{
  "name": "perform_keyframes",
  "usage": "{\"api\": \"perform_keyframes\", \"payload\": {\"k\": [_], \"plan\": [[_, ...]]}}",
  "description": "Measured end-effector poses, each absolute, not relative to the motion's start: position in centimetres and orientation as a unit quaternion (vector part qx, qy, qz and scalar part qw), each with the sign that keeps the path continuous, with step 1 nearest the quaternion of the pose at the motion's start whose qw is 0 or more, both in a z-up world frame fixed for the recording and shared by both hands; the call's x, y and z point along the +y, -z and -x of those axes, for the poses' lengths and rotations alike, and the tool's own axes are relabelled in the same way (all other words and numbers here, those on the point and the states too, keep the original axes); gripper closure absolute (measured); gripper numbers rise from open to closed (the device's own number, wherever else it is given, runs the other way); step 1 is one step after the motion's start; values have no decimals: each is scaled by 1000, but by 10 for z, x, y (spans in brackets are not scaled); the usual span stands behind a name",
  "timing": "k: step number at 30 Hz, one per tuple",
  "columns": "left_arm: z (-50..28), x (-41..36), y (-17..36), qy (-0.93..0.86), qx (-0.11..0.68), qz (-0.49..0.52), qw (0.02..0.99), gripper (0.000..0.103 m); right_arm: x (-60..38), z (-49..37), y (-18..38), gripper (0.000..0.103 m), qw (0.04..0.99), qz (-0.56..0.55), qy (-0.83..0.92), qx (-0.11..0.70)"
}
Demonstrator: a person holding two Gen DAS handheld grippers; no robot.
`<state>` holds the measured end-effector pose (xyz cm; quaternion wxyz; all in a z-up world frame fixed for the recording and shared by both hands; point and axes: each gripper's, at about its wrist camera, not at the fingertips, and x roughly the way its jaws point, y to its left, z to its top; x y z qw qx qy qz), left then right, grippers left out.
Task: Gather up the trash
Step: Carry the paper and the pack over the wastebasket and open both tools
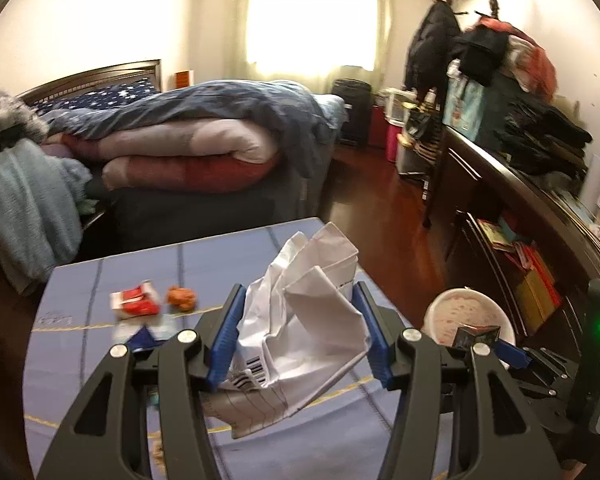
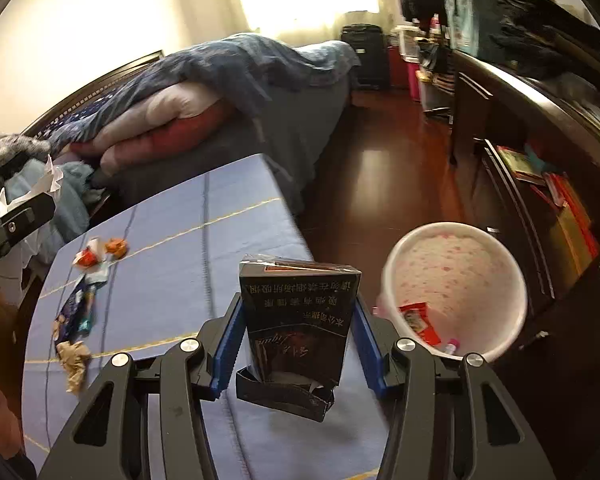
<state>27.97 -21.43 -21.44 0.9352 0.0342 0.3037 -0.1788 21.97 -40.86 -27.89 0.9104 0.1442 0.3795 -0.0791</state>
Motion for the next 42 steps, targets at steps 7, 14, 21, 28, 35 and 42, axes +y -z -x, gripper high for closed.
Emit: {"api": "perform_keyframes", "payload": {"k": [7, 14, 21, 28, 35, 42], "plan": [[-281, -271, 225, 226, 305, -61, 923, 49, -454, -204, 285, 51, 904, -167, 126, 373], [-279, -329, 237, 271, 304, -84, 909, 49, -496, -189, 294, 51, 893, -187, 173, 371], [-279, -374, 243, 310, 304, -98, 895, 49, -536, -176, 301, 51, 882, -203, 214, 366], [-285, -424, 259, 350, 314, -107, 876, 49, -565, -173, 311, 51, 874, -210, 244, 364], [-292, -463, 281, 370, 329, -115, 861, 48, -593, -174, 329, 51, 867, -220, 260, 362], [-318, -488, 310, 384, 368, -102, 840, 45, -607, -190, 356, 51, 863, -225, 257, 373]]}}
